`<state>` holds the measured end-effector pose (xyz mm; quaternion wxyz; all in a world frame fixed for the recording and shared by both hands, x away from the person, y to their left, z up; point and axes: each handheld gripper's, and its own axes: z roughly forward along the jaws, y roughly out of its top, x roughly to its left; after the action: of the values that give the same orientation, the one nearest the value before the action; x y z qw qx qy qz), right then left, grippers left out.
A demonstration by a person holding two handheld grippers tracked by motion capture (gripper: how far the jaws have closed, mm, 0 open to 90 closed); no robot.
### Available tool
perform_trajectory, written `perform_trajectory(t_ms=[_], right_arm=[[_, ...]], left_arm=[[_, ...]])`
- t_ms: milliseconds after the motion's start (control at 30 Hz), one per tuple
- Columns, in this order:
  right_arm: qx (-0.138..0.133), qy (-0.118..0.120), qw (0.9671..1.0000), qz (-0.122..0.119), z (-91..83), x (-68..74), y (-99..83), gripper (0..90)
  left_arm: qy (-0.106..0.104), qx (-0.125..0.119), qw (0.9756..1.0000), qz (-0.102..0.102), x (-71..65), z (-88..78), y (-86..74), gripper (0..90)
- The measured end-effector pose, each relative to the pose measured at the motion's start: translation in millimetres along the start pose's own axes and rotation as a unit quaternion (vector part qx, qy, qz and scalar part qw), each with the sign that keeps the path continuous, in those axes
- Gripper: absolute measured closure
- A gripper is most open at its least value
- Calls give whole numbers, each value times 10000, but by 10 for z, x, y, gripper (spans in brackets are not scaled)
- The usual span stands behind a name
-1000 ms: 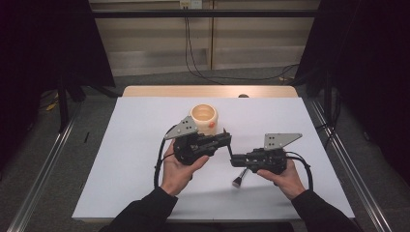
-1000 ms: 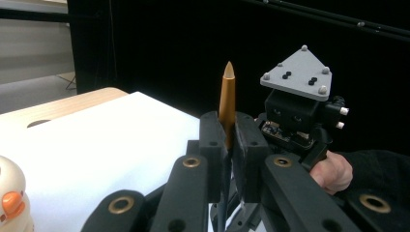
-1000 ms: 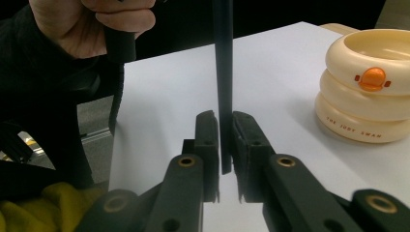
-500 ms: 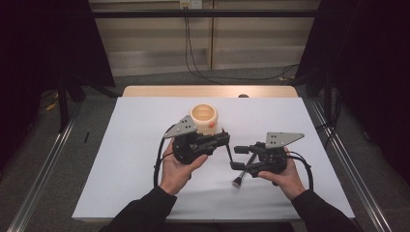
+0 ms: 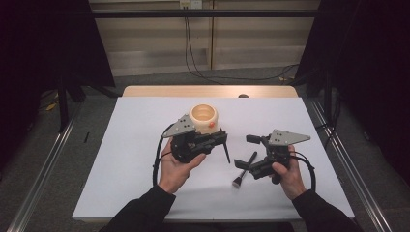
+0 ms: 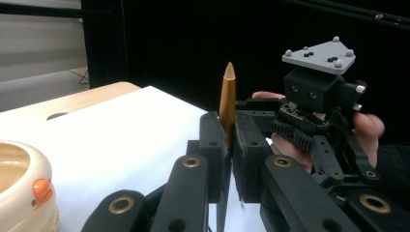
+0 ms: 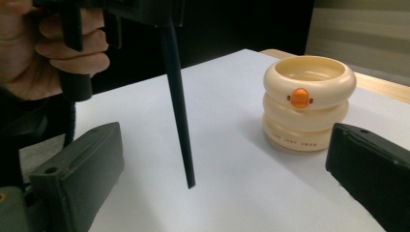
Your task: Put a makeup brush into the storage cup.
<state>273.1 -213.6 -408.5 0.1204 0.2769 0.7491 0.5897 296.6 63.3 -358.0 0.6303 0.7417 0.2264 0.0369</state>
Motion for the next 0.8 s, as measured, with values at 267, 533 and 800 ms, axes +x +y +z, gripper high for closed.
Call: perform_trajectory(t_ms=[267, 533, 800], right_arm=[[-12, -445, 9989, -168, -57, 51, -14, 5], [-174, -869, 9960, -85, -234, 23, -139, 12], [-202, -1048, 9943, -15, -450, 32, -257, 11]], left_arm=[[16, -11, 10000, -76, 90, -41, -5, 842], [185, 39, 9998, 26, 145, -84, 7, 841], [319, 45, 9994, 138, 186, -118, 76, 842]])
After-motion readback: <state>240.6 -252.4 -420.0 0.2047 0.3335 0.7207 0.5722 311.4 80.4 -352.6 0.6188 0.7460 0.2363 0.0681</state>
